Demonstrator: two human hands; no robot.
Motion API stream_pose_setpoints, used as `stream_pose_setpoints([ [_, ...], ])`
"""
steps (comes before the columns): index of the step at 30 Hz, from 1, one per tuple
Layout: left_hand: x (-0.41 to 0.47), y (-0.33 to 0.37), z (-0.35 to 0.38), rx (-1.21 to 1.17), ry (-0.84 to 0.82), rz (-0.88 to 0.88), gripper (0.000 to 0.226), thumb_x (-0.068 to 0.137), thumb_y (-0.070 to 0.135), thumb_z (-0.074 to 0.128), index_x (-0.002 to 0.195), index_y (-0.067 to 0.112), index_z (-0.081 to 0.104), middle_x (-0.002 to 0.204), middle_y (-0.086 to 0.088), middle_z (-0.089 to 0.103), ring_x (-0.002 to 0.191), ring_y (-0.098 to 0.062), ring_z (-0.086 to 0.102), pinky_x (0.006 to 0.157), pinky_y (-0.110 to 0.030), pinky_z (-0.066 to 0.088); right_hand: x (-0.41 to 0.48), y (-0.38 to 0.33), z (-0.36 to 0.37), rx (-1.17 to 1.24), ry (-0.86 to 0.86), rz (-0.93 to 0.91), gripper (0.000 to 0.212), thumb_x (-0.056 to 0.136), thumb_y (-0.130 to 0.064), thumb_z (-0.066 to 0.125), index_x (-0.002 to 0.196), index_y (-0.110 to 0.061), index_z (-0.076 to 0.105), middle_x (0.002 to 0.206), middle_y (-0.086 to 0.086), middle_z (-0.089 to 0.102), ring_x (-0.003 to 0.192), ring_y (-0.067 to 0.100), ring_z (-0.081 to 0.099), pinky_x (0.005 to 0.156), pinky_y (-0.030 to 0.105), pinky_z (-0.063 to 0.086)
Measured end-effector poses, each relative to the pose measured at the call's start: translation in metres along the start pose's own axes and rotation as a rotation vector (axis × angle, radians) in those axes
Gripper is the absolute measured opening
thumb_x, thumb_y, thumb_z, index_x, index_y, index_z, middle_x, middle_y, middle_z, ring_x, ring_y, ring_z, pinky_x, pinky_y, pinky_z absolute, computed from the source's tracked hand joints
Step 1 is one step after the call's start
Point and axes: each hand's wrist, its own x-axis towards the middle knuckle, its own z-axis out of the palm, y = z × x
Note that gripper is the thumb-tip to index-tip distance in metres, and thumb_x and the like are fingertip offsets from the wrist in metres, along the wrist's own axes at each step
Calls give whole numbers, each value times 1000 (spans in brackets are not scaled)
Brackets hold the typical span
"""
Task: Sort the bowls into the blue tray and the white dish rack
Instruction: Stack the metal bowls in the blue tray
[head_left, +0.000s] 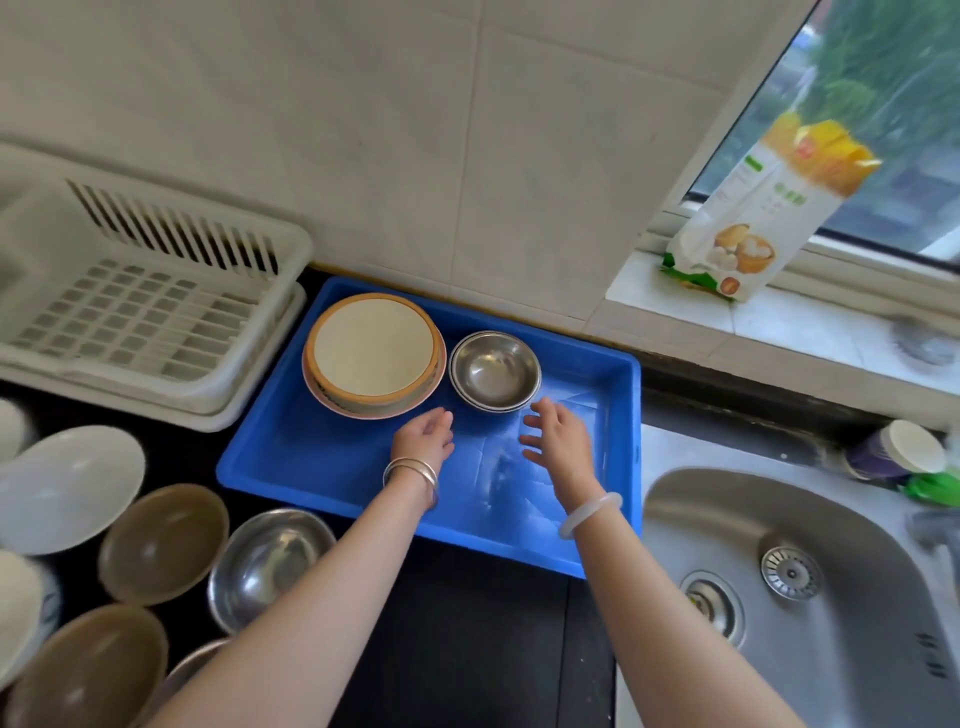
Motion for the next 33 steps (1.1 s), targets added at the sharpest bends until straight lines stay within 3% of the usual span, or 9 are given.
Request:
stream_pose_setpoints([
  [4, -43, 1, -38, 234, 16, 157, 30, 90, 15, 54, 119, 7, 59, 117, -16, 61, 98, -22, 59, 81, -29, 49, -47, 5, 9, -112, -117, -80, 24, 98, -32, 42, 95, -20, 62, 93, 2, 66, 71, 14, 63, 59, 24, 48],
  [7, -80, -5, -75, 393, 101, 277, 22, 87, 14, 59, 108, 9, 64, 106, -7, 65, 95, -19, 62, 84, -34, 52, -82, 18, 25, -193, -240, -94, 22, 96, -31, 45, 84, -26, 62, 86, -2, 67, 67, 12, 62, 58, 23, 47],
  [10, -114, -20, -114, 457, 195, 307, 21, 85, 10, 61, 105, 8, 64, 98, 2, 63, 88, -12, 60, 82, -23, 44, -109, 40, 47, -324, -356, -103, 20, 93, -29, 47, 81, -26, 62, 84, -2, 67, 63, 11, 61, 57, 23, 48],
  [15, -160, -55, -172, 478, 464, 287, 14, 85, 10, 60, 98, 15, 66, 91, 0, 67, 85, -13, 61, 77, -24, 44, -132, 75, 86, -549, -452, -129, 22, 95, -32, 47, 102, -18, 63, 87, 1, 66, 62, 11, 59, 66, 32, 53],
  [21, -187, -85, -216, 564, 715, 317, 19, 76, 2, 68, 94, 8, 68, 96, -9, 69, 92, -26, 63, 87, -35, 47, -140, 84, 124, -627, -487, -94, 37, 93, -31, 54, 127, -17, 54, 87, -2, 63, 71, 12, 64, 53, 21, 52],
  [23, -189, -94, -227, 628, 777, 345, 22, 72, 0, 71, 93, 6, 70, 99, -13, 69, 96, -31, 62, 91, -43, 45, -139, 83, 132, -632, -478, -89, 30, 93, -24, 55, 122, -16, 56, 85, -3, 63, 71, 13, 67, 53, 20, 53],
  [26, -191, -107, -238, 509, 807, 235, 30, 73, -2, 67, 101, 10, 66, 108, -12, 62, 99, -30, 60, 91, -41, 45, -138, 81, 137, -593, -450, -86, 10, 91, -12, 55, 93, -15, 63, 86, 3, 67, 70, 11, 69, 57, 19, 56],
  [28, -191, -112, -242, 366, 802, 167, 30, 77, -2, 63, 103, 13, 62, 109, -11, 60, 90, -27, 60, 85, -38, 48, -139, 80, 136, -567, -405, -114, 18, 89, -6, 53, 76, -15, 62, 79, 4, 68, 62, 5, 67, 51, 14, 53],
  [33, -189, -120, -248, 212, 798, 99, 26, 81, 0, 60, 102, 16, 61, 106, -7, 67, 91, -25, 63, 83, -33, 48, -148, 73, 124, -525, -337, -125, 16, 87, -4, 52, 77, -6, 65, 76, 7, 69, 64, 12, 70, 68, 29, 61],
])
